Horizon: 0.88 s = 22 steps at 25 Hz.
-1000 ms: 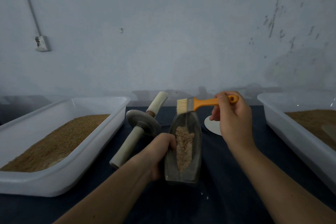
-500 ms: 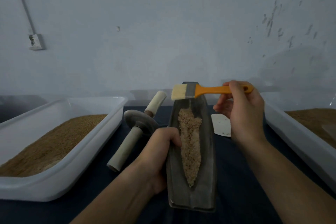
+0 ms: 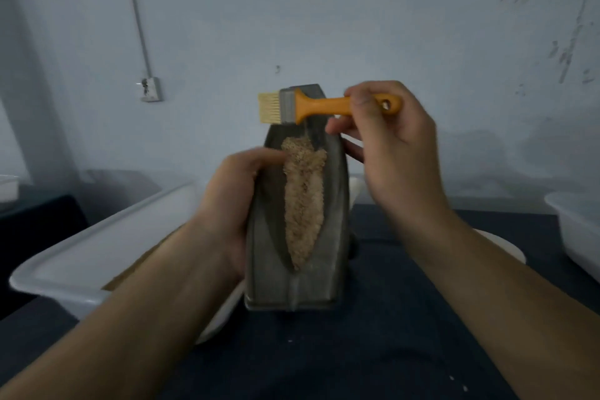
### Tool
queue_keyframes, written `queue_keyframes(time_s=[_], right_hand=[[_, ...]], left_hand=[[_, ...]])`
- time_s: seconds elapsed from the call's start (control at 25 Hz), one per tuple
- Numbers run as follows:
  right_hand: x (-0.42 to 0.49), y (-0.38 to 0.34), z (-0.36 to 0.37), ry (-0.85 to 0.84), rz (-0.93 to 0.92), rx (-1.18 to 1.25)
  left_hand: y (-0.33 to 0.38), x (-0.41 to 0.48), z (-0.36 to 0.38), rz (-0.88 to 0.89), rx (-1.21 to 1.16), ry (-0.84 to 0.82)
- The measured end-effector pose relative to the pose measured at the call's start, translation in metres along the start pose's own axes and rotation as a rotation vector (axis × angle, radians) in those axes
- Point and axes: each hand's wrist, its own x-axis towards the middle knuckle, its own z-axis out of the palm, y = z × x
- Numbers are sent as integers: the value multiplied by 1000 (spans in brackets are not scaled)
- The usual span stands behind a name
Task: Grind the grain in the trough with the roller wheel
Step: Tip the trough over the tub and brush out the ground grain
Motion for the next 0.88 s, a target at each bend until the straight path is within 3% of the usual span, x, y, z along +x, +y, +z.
queue_keyframes(time_s=[0.32, 0.6, 0.88], right_hand=[[32, 31, 135, -208, 97, -23], [33, 54, 150, -270, -128, -308], [33, 58, 188, -592, -294, -577]], left_hand=[[58, 31, -114, 94, -35, 271], [39, 66, -178, 167, -37, 382], [27, 84, -210, 235, -66, 372]])
